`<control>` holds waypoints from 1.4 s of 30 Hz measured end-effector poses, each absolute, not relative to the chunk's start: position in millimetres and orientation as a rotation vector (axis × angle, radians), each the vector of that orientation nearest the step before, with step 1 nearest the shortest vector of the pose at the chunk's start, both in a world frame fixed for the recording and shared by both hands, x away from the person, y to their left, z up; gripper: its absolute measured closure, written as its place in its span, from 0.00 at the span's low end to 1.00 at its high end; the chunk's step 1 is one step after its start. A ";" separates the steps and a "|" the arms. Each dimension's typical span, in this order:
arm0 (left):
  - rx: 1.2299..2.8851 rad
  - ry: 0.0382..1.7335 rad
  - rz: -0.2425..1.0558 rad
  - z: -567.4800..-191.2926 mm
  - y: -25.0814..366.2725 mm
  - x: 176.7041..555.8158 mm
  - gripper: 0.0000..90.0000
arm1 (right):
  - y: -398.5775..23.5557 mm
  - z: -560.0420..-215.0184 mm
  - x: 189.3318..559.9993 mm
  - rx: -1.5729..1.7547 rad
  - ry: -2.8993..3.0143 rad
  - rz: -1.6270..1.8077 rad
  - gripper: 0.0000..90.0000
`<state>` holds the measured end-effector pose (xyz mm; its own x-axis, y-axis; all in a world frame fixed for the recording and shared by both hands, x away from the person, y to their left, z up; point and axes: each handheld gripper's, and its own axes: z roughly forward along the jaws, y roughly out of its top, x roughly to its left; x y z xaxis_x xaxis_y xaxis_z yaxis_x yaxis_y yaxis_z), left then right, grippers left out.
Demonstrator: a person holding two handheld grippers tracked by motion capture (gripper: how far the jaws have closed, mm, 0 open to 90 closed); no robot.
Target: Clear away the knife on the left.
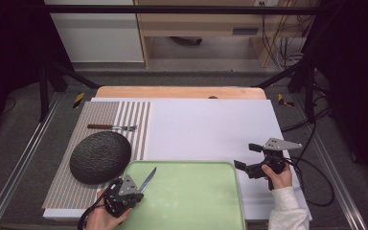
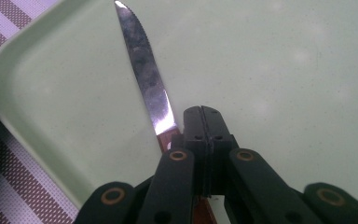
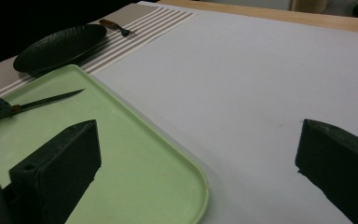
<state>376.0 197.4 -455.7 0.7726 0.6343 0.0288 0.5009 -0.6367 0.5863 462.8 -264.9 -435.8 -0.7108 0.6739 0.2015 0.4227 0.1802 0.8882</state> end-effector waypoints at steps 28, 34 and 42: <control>2.394 0.891 0.330 -455.5 208.1 374.7 1.00 | -264.5 -436.2 462.9 1.057 2.223 1.540 0.01; 2.389 0.904 0.334 -455.4 211.2 373.3 1.00 | -264.8 -436.1 463.0 1.056 2.220 1.541 0.01; 2.390 0.915 0.339 -455.6 214.8 370.0 1.00 | -264.7 -436.0 462.8 1.056 2.219 1.543 0.01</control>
